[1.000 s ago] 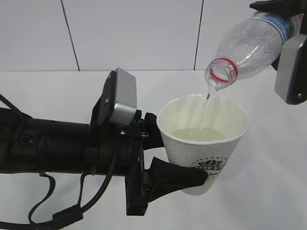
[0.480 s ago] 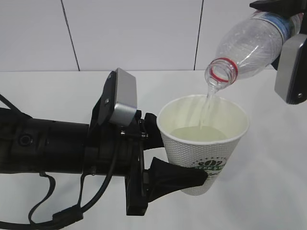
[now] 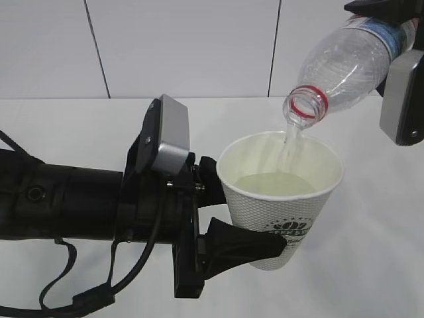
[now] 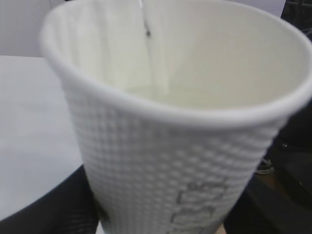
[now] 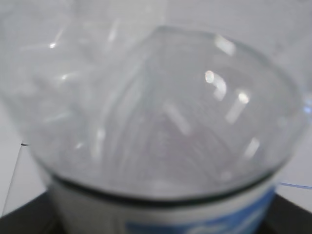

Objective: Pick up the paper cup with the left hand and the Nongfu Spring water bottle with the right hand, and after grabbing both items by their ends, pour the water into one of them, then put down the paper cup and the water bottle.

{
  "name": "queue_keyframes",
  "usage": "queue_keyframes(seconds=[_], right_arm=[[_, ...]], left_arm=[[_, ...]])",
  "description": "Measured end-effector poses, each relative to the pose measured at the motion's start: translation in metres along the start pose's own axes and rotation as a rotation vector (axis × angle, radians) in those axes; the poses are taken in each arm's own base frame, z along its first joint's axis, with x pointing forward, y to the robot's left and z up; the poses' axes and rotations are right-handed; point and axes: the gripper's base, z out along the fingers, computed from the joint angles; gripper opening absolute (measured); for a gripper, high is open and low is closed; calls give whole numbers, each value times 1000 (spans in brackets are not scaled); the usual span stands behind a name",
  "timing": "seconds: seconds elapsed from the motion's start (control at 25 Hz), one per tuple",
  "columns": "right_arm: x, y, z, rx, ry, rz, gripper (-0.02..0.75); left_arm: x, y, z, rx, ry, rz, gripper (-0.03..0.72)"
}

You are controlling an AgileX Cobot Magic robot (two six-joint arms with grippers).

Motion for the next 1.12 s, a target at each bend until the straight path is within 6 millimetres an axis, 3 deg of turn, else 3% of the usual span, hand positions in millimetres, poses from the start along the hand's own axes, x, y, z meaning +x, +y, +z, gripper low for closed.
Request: queue_keyframes(seconds=[1.12], right_arm=[[0, -1, 0, 6, -3, 7, 477]], left_arm=[[0, 0, 0, 1, 2, 1, 502]])
